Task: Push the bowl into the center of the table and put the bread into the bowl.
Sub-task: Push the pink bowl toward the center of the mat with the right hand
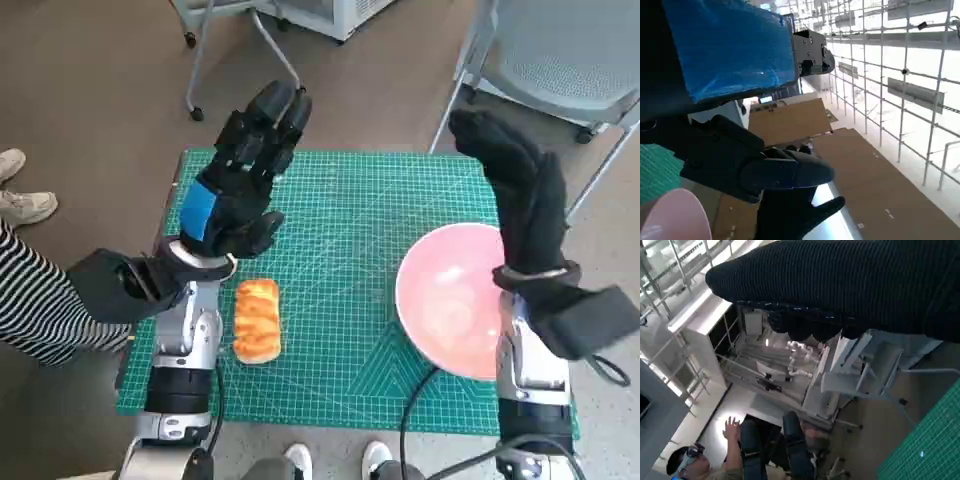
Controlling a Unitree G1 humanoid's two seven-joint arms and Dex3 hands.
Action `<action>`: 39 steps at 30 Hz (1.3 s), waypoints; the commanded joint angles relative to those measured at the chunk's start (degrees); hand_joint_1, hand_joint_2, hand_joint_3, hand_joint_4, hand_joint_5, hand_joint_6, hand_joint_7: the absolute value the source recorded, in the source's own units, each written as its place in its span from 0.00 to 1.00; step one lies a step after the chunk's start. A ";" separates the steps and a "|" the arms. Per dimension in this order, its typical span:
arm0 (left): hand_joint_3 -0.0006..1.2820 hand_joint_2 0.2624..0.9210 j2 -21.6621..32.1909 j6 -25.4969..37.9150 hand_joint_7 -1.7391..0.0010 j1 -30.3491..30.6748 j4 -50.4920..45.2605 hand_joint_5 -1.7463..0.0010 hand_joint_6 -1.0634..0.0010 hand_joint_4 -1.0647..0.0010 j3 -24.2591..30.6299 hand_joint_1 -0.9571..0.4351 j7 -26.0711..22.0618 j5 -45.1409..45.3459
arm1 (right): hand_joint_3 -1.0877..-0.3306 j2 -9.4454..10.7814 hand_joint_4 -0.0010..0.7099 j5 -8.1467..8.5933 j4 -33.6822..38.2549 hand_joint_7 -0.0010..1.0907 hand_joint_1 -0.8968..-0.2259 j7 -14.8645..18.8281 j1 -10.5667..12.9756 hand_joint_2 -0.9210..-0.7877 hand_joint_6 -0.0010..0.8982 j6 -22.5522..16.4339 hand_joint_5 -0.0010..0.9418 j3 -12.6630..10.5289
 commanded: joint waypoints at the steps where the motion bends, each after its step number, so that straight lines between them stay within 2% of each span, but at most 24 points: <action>1: 0.26 0.98 1.01 -0.99 0.78 1.10 -0.49 0.94 1.00 0.98 -0.01 0.23 0.56 0.94 | 0.45 0.29 0.28 -1.03 2.05 0.50 0.31 0.09 -0.73 0.00 0.07 1.51 0.00 0.97; 16: 0.24 0.99 2.18 -1.60 0.78 1.80 -0.48 0.94 1.00 0.97 -0.01 0.23 0.82 1.10 | 0.43 -1.02 0.27 0.23 1.42 0.51 0.28 2.75 -1.40 0.00 0.04 4.52 0.00 1.95; 33: 0.23 1.00 2.62 -1.88 0.78 2.36 -1.29 0.94 1.00 0.97 -0.51 0.22 1.32 1.59 | 0.43 -0.42 0.27 0.66 1.54 0.52 0.27 3.44 -1.40 0.00 0.03 4.20 0.00 1.49; 39: 0.23 1.00 2.61 -2.04 0.78 2.38 -1.19 0.94 1.00 0.97 -0.75 0.21 1.46 1.76 | 0.43 -1.11 0.28 0.93 0.99 0.53 0.27 3.61 -0.28 0.00 0.02 3.67 0.00 0.70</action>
